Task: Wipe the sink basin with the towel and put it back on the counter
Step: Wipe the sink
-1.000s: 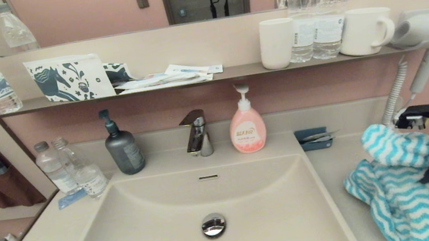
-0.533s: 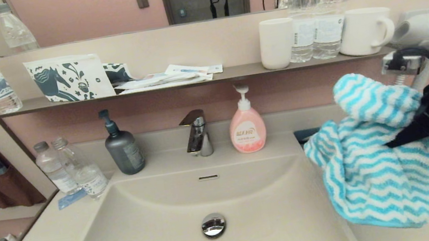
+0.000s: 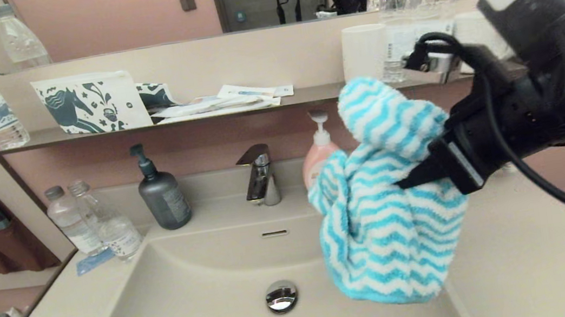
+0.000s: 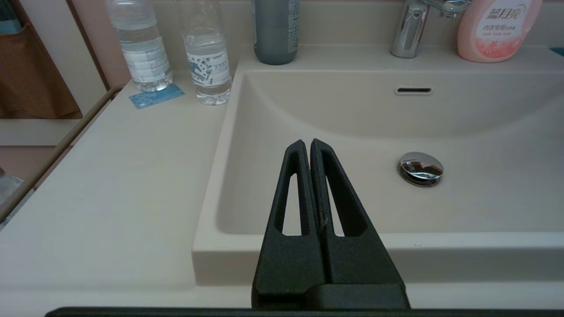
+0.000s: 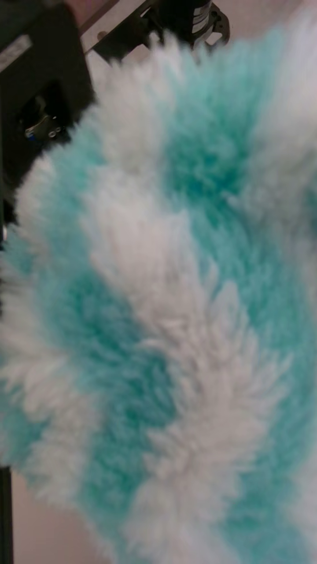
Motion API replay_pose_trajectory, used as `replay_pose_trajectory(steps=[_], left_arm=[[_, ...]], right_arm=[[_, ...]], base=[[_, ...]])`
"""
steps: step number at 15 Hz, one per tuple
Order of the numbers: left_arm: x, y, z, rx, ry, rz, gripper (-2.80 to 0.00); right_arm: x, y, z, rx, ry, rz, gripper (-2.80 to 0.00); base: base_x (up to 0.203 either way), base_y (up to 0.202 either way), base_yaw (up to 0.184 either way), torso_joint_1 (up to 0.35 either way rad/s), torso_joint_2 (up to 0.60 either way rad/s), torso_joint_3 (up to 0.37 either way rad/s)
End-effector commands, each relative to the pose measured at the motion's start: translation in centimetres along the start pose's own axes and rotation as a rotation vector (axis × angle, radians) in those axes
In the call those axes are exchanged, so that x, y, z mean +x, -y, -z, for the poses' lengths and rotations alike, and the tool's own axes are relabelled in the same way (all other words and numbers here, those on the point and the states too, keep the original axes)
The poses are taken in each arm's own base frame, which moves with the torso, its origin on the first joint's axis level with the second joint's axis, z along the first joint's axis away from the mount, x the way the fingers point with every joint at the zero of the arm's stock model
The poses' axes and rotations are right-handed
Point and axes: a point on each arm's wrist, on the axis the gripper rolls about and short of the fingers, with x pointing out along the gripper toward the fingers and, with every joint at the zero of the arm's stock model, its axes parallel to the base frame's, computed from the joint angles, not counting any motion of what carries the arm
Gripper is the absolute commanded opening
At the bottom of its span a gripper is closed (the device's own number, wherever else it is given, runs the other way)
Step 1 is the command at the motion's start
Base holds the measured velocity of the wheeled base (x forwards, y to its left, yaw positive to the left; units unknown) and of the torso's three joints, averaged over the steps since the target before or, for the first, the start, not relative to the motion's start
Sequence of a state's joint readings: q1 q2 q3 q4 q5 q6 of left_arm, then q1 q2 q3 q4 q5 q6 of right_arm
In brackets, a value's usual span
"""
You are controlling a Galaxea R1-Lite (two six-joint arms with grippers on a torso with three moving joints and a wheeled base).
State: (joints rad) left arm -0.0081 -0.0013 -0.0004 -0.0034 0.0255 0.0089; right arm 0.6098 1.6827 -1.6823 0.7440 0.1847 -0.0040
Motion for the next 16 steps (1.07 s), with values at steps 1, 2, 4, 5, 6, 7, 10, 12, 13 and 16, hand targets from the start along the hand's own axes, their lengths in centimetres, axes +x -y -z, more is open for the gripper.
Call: replay_pose_trajectory(steps=[1,2,4,5,6,7,10,12,13,16], left_arm=[[0.0,0.0,0.0,0.000,0.000,-0.001,-2.80],[0.0,0.0,0.0,0.000,-0.002,-0.001,-2.80],[0.0,0.0,0.0,0.000,-0.001,-0.001,-2.80],[0.0,0.0,0.0,0.000,0.000,0.001,-2.80],[0.0,0.0,0.0,0.000,0.001,-0.001,-2.80],[0.0,0.0,0.0,0.000,0.001,0.000,-2.80],[0.0,0.0,0.0,0.000,0.000,0.001,-2.80],[0.0,0.0,0.0,0.000,0.000,-0.001,-2.80],[0.0,0.0,0.0,0.000,0.001,-0.001,-2.80],[0.0,0.0,0.0,0.000,-0.001,-0.001,-2.80]], right_arm=[[4.8,-1.5,0.0,0.006,-0.088,-0.030,-2.80],[6.5,-1.9,0.2,0.001,-0.123,-0.020,-2.80],[10.2,-2.6,1.0,-0.018,-0.208,0.031,-2.80],[11.7,-2.9,1.5,-0.028,-0.247,0.054,-2.80],[13.0,-3.4,2.1,-0.045,-0.282,0.074,-2.80],[13.8,-3.7,2.4,-0.054,-0.305,0.082,-2.80],[16.7,-4.0,4.3,-0.112,-0.448,0.132,-2.80],[18.7,-4.6,5.7,-0.161,-0.539,0.156,-2.80],[19.5,-4.8,6.2,-0.175,-0.564,0.155,-2.80],[22.2,-4.7,7.6,-0.196,-0.634,0.156,-2.80]], base=[[0.000,0.000,0.000,0.000,0.00,0.000],[0.000,0.000,0.000,0.000,0.00,0.000],[0.000,0.000,0.000,0.000,0.00,0.000],[0.000,0.000,0.000,0.000,0.00,0.000],[0.000,0.000,0.000,0.000,0.00,0.000],[0.000,0.000,0.000,0.000,0.00,0.000],[0.000,0.000,0.000,0.000,0.00,0.000],[0.000,0.000,0.000,0.000,0.00,0.000],[0.000,0.000,0.000,0.000,0.00,0.000],[0.000,0.000,0.000,0.000,0.00,0.000]])
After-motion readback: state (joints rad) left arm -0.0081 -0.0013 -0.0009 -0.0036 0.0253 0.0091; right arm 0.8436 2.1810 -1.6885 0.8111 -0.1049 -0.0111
